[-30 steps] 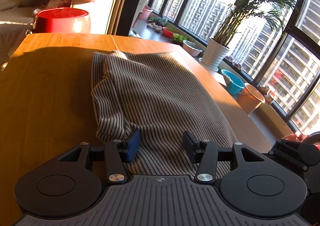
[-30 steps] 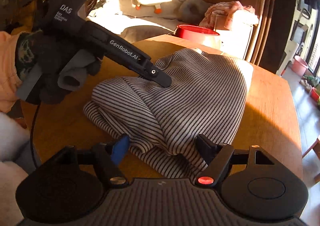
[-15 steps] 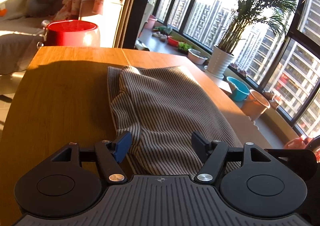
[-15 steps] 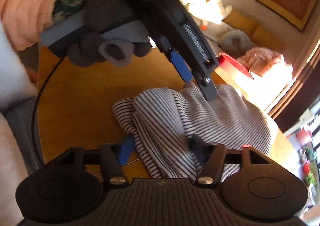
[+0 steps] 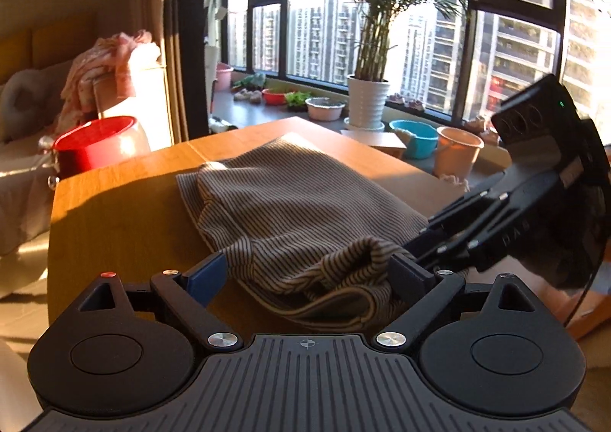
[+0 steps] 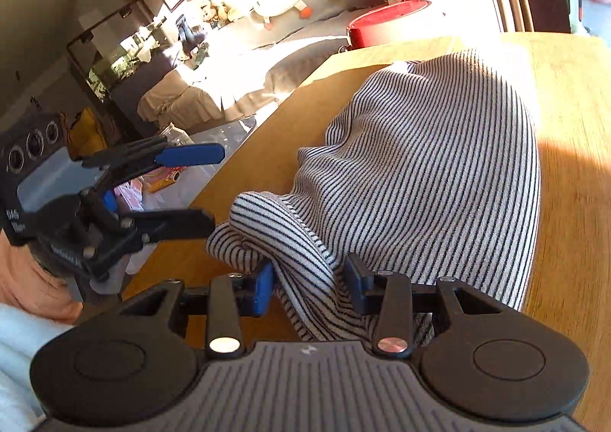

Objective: Fold clothes
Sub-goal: 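Grasp the sweater end with the left gripper while the right gripper grasps it too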

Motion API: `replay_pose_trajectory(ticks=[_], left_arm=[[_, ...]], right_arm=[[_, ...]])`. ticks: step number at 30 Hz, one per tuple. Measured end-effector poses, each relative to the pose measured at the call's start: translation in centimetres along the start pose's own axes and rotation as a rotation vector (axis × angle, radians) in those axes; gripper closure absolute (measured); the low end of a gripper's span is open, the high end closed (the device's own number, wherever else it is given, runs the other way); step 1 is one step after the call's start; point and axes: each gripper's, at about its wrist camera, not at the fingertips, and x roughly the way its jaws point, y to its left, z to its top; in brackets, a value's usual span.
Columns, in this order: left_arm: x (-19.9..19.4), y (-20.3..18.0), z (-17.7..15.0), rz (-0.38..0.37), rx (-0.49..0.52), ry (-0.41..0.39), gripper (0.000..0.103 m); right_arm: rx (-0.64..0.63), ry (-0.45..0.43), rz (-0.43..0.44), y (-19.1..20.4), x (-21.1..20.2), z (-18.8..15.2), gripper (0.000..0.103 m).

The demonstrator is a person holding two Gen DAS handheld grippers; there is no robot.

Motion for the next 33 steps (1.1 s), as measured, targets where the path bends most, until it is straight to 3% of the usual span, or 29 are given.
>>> replay_pose_trajectory(ticks=[7,10,13,16,18,22,25,26,28,30,33], left_arm=[[3.3,-5.2,-2.0,0.024,0.354,0.040,0.012],[4.7,-5.1,-2.1,0.013,0.354,0.045,0.021],[6.0,-5.1,-2.2,0.002,0.353,0.050,0.032],[6.0,-3.7,-1.9,-0.036,0.254,0.053,0.036],[5.9,-2.5,-1.7,-0.067,0.167,0.056,0.037],[6.1,0.2,-0.8,-0.132,-0.028,0.063,0.037],[6.4,0.7,-0.5,-0.140,-0.094,0.069,0.037],[6.4,0.7,-0.6,-0.133,-0.098,0.070,0.037],[6.3,0.7,-0.6,-0.119,-0.106,0.073,0.037],[5.7,0.6,-0.7,-0.111,-0.109,0.075,0.036],[3.7,0.6,-0.8,-0.116,-0.106,0.065,0.032]], right_arm=[[0.033,0.013,0.028,-0.6,0.9,0.7,0.063],[0.037,0.014,0.034,-0.6,0.9,0.8,0.063],[-0.076,-0.001,-0.046,1.0,0.3,0.7,0.064],[-0.289,-0.048,-0.170,3.8,-1.2,-0.4,0.053],[-0.424,-0.084,-0.243,5.2,-2.1,-1.3,0.034],[-0.614,-0.096,-0.358,6.2,-1.8,-3.3,0.028],[-0.718,-0.100,-0.447,6.2,-0.2,-4.6,0.026],[-0.760,-0.107,-0.489,6.2,0.6,-5.0,0.027],[-0.791,-0.129,-0.524,6.2,1.7,-5.0,0.050],[-0.733,-0.117,-0.490,6.3,1.4,-4.3,0.064],[-0.678,-0.099,-0.461,6.3,0.9,-3.8,0.069]])
